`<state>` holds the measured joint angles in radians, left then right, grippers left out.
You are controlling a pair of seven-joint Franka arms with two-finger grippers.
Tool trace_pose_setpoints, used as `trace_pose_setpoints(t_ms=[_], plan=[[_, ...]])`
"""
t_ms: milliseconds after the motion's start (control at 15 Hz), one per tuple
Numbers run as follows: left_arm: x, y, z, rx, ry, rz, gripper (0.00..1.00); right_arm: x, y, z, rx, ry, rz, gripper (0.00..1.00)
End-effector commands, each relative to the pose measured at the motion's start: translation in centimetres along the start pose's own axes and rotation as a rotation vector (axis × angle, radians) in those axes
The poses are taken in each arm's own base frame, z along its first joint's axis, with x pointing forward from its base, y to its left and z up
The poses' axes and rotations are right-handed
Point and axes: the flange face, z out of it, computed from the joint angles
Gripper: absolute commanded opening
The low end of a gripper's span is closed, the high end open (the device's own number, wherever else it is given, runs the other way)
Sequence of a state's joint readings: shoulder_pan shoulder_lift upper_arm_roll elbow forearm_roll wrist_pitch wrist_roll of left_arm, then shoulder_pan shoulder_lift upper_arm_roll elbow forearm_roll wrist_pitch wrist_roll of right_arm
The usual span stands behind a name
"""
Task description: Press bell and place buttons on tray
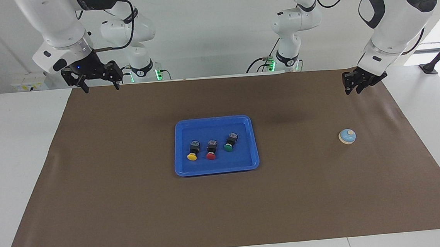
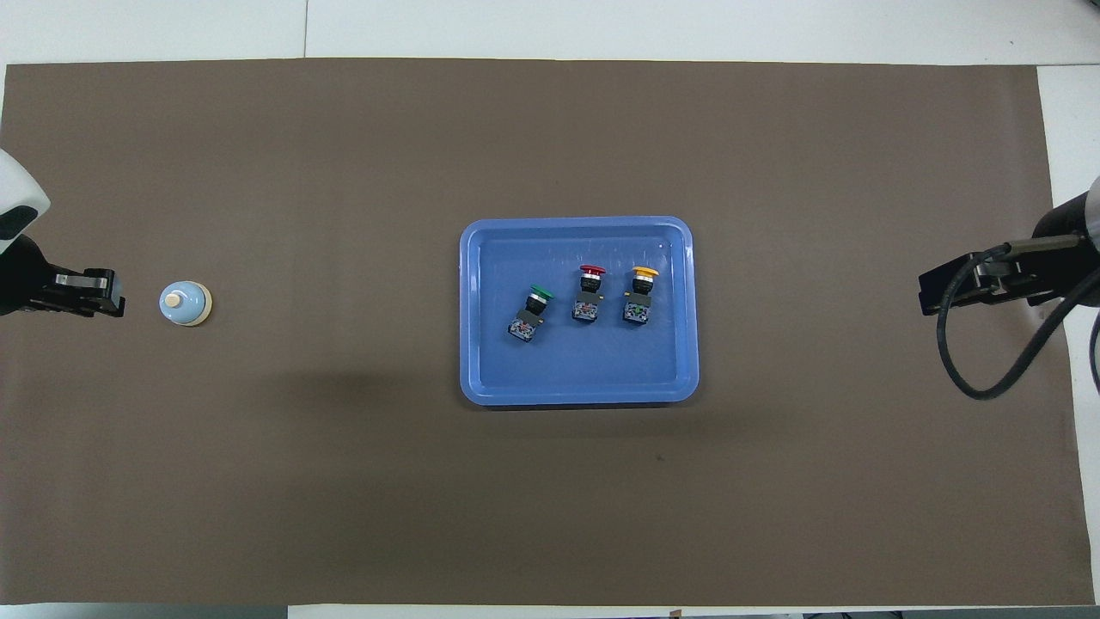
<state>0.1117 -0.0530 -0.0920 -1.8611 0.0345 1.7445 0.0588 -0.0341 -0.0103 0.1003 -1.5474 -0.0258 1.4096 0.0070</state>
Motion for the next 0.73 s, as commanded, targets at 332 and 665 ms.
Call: trace_pose_setpoints(t_ms=[332,665], plan=[[3.1,-4.4,14.5,-0.011,0.088,0.017,0.0,-0.5,0.2,0.1,0.019,-0.003,-0.007,1.0],[3.9,-5.1,19.2,-0.02,0.082,0.01,0.0,-0.5,0.3,0.1,0.019,-0.003,-0.005,1.0]])
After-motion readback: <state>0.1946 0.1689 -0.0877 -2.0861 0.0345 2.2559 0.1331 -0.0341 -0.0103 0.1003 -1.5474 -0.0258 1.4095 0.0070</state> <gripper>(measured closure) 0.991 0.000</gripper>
